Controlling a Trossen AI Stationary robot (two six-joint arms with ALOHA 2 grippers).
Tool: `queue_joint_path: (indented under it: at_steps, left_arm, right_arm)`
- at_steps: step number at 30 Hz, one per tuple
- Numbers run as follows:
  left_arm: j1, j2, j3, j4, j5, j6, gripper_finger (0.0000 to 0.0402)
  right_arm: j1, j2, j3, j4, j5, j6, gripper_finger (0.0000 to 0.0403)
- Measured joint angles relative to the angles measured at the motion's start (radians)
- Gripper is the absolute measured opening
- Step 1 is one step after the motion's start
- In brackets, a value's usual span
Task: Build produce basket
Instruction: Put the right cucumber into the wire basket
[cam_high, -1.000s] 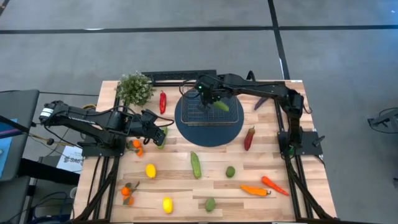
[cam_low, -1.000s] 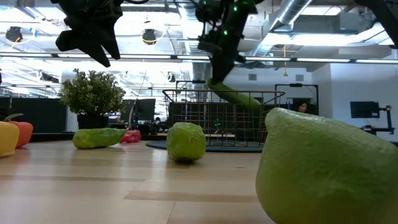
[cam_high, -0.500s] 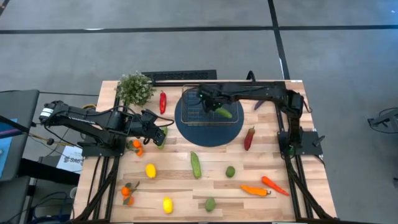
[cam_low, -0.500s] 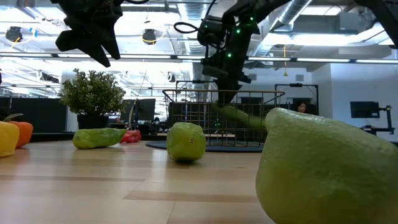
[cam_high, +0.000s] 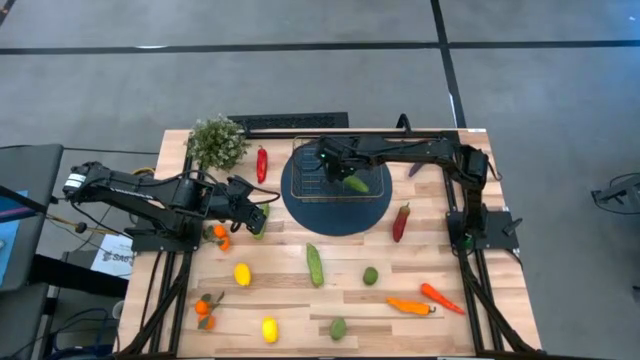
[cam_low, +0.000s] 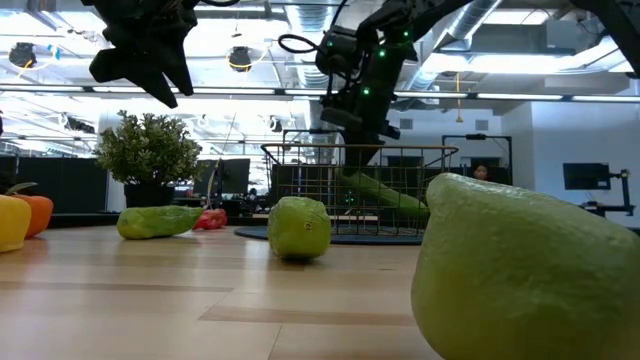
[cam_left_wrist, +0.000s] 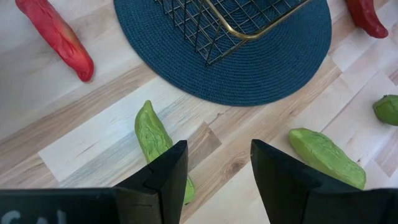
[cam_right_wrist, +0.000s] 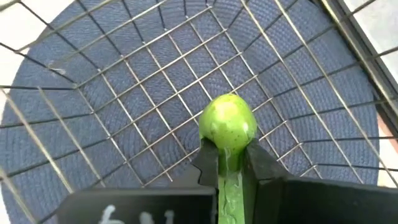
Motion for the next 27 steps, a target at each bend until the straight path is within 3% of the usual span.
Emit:
queue_joint_path:
  at_steps: [11, 18, 27]
  left_arm:
    - [0.000, 0.000, 0.000, 0.000, 0.006, 0.000, 0.0162]
    - [0.000, 0.000, 0.000, 0.000, 0.011, 0.001, 0.0162]
    - [0.000, 0.000, 0.000, 0.000, 0.011, 0.005, 0.0162]
  right_arm:
    - [0.001, 0.000, 0.000, -0.039, -0.033, 0.000, 0.0047]
    - [0.001, 0.000, 0.000, -0.037, -0.033, -0.002, 0.0025]
    - [0.002, 0.000, 0.000, -0.007, -0.034, -0.002, 0.0027]
